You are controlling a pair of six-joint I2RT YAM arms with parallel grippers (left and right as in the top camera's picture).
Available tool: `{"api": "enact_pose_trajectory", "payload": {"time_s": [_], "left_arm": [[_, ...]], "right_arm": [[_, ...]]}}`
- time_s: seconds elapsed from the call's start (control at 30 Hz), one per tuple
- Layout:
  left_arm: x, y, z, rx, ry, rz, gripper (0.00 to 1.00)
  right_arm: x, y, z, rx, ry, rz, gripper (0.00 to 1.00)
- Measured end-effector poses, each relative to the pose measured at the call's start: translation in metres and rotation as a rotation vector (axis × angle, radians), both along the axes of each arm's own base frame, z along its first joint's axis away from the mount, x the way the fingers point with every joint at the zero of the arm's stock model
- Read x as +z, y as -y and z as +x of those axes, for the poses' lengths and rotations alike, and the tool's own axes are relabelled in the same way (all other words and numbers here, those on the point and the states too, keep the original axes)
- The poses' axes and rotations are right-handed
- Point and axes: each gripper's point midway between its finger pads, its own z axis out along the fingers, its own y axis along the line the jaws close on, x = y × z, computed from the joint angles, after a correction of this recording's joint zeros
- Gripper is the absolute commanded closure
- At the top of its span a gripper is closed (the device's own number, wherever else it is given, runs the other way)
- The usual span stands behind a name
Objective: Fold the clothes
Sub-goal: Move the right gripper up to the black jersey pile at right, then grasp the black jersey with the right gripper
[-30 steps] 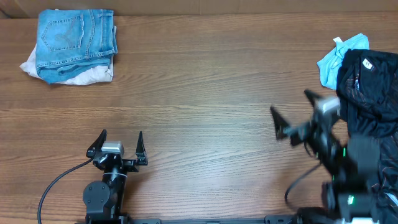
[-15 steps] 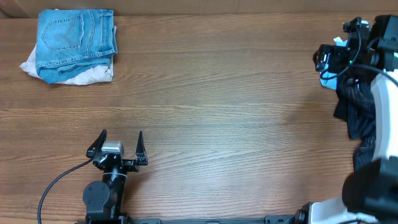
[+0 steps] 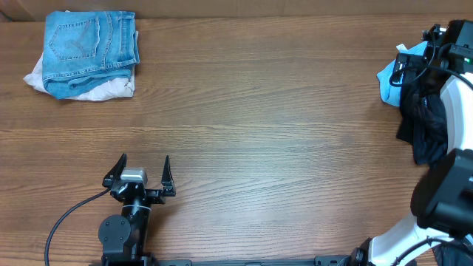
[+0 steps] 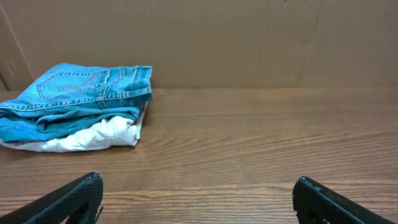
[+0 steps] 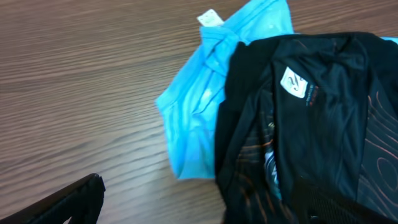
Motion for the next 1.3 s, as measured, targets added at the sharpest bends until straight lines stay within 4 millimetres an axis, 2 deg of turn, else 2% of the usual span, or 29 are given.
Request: {"api": "enact_pose_trajectory", "payload": {"time_s": [0.13,0.23,0.33,0.4,0.67,0.9,1.03,1.17,1.3], "left_arm": [[0.000,0.000,0.000,0.000,0.000,0.000,0.00],[0.000,0.000,0.000,0.000,0.000,0.000,0.00],[0.000,0.000,0.000,0.000,0.000,0.000,0.00],[0.000,0.000,0.000,0.000,0.000,0.000,0.00],[0.000,0.000,0.000,0.000,0.000,0.000,0.00],[0.000,0.000,0.000,0.000,0.000,0.000,0.00],[0.000,0.000,0.000,0.000,0.000,0.000,0.00],[0.000,0.000,0.000,0.000,0.000,0.000,0.00],[0.000,0.000,0.000,0.000,0.000,0.000,0.00]], "right_arm": [[-0.027,0.012,0.006,-0.030,-0.046,-0.032,0.01],[-0.055,0.022,0.003,-0.064,-0.112,-0.061,0.08],[-0.077,0.033,0.000,-0.116,-0.160,-0.090,0.20],[-0.089,0.037,-0.001,-0.136,-0.184,-0.101,0.22],[-0.098,0.043,-0.003,-0.165,-0.203,-0.121,0.21],[-0.124,0.051,-0.010,-0.182,-0.254,-0.112,0.26],[-0.132,0.054,-0.012,-0.190,-0.267,-0.109,0.28],[-0.138,0.055,-0.012,-0.193,-0.274,-0.107,0.36],[-0.138,0.055,-0.010,-0.190,-0.267,-0.108,0.50]]}}
